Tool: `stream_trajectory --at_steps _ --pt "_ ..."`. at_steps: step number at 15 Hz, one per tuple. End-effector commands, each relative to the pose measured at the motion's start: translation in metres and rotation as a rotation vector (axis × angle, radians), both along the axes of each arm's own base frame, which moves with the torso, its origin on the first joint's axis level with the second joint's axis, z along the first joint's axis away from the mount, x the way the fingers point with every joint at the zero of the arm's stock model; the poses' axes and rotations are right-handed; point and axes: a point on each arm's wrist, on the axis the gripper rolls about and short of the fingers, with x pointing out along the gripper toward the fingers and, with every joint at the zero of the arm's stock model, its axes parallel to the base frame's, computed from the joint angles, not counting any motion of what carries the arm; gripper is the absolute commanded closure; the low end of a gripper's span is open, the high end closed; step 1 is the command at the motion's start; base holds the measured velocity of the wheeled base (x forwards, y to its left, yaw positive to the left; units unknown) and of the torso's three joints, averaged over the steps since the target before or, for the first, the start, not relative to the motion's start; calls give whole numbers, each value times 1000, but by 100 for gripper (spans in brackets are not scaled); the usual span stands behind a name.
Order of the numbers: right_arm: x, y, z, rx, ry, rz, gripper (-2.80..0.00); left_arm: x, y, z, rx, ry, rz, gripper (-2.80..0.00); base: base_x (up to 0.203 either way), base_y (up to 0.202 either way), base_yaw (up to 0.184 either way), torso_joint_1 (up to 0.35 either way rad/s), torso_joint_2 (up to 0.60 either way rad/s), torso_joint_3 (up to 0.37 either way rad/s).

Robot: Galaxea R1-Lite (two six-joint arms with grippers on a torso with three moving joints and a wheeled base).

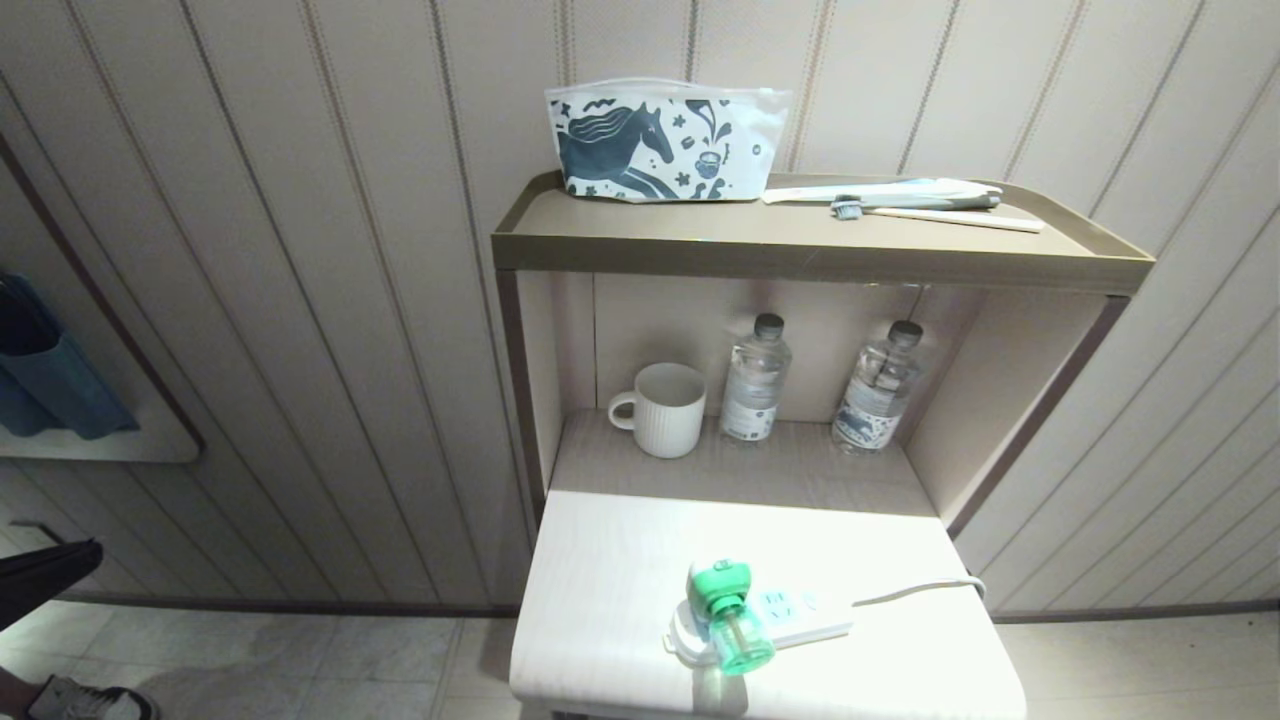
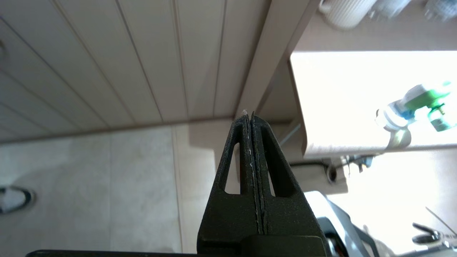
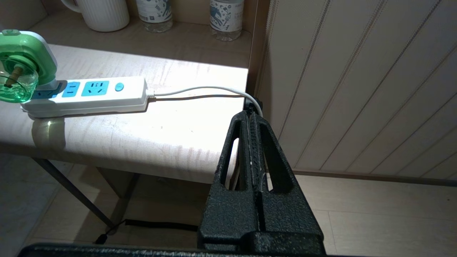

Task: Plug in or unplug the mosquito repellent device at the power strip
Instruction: Hold the socket with your right hand and unplug it with your left hand

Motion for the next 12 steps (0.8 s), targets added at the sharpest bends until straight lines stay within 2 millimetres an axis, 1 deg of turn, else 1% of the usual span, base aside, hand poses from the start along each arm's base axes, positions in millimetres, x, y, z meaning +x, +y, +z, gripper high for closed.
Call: stream_trajectory --at_steps 1,7,9,12 --pt "0 0 0 -2 2 1 0 16 0 -6 -1 74 -2 0 0 0 0 0 0 0" --pt "0 0 0 -3 2 1 0 25 0 -11 5 120 -2 0 -1 -7 -2 0 0 0" --pt "0 0 0 -3 2 1 0 25 0 -11 5 121 -2 0 -1 -134 -10 4 5 0" --pt "0 0 0 -5 2 1 0 25 0 -12 3 131 -5 0 0 -194 -1 3 3 3"
